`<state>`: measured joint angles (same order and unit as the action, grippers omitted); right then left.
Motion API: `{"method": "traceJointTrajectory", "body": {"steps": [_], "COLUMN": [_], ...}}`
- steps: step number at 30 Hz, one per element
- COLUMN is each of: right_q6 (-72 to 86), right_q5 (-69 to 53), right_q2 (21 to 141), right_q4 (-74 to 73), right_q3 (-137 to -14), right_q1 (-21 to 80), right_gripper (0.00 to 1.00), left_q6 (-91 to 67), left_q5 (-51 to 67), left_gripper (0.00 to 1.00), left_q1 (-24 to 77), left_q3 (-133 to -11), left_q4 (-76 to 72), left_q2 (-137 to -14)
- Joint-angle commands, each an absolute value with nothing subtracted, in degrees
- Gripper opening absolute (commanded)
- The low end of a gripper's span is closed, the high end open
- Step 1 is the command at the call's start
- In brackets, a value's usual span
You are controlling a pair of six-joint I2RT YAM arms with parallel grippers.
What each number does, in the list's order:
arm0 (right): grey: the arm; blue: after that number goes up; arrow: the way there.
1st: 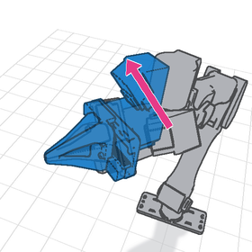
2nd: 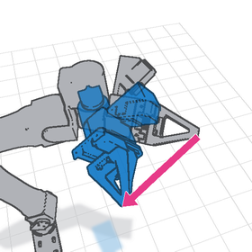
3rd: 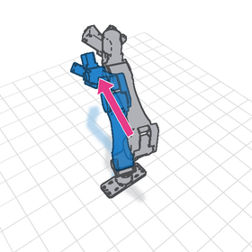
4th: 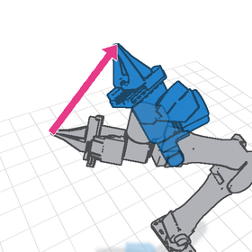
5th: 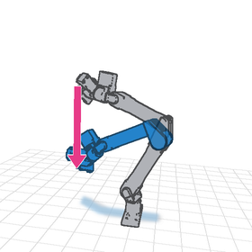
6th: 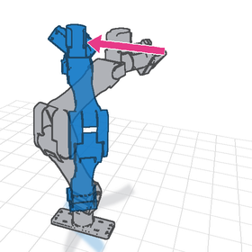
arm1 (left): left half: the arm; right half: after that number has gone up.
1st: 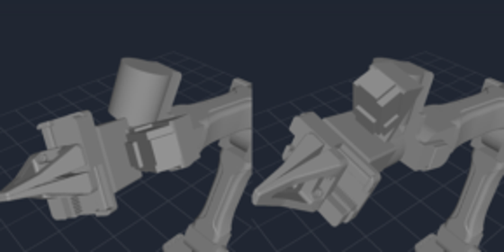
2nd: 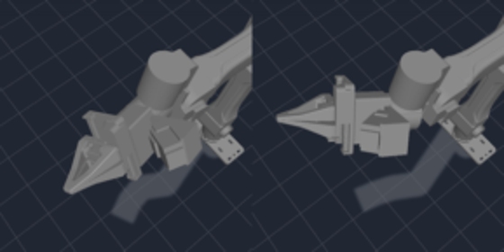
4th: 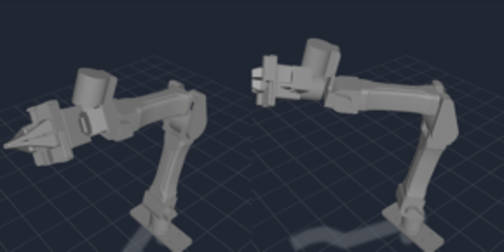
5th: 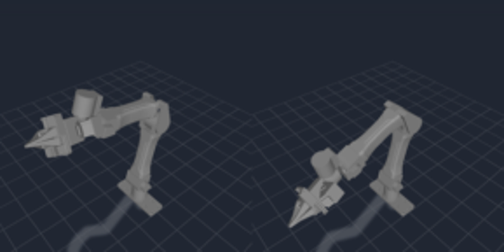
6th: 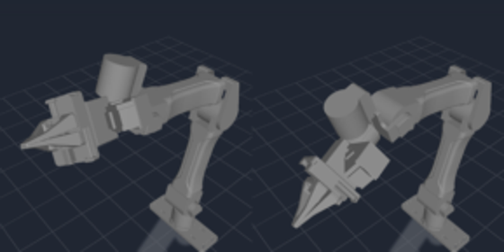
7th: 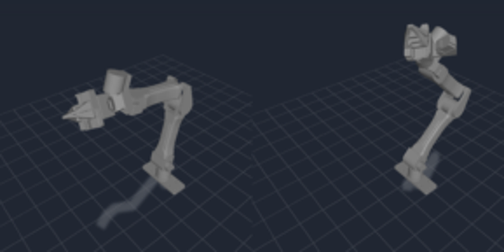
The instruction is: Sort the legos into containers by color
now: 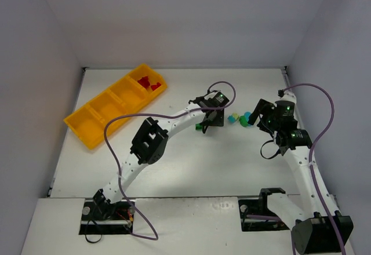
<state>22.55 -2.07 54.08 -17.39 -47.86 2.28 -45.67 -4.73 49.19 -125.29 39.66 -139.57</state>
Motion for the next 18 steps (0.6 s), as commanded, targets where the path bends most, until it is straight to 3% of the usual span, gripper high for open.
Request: {"method": "traceJointTrajectory", "body": {"steps": [1,13,18], "right_q6": [22.76,22.68,22.76], "right_q5": [-2.46,-2.02,-1.85], "right_q2": [53.35,53.17,53.26], "right_q4": [-15.47,-15.47,-15.56], "right_q3": [-47.81,-47.46,-47.37], "right_q1": [2.02,2.02,2.02], "right_gripper": [0.76,0.77,0.77], "left_q6": [-46.32,-44.39,-44.03], "left_q5": [-5.80,-8.79,-9.32], "left_gripper": [0.52,0.51,0.39], "left_q1": [49.57,49.04,48.78], "left_q3": [-129.55,-134.82,-134.83], "left_q4": [39.11,39.73,39.90], "left_q2": [-137.81,-143.26,-143.96]}}
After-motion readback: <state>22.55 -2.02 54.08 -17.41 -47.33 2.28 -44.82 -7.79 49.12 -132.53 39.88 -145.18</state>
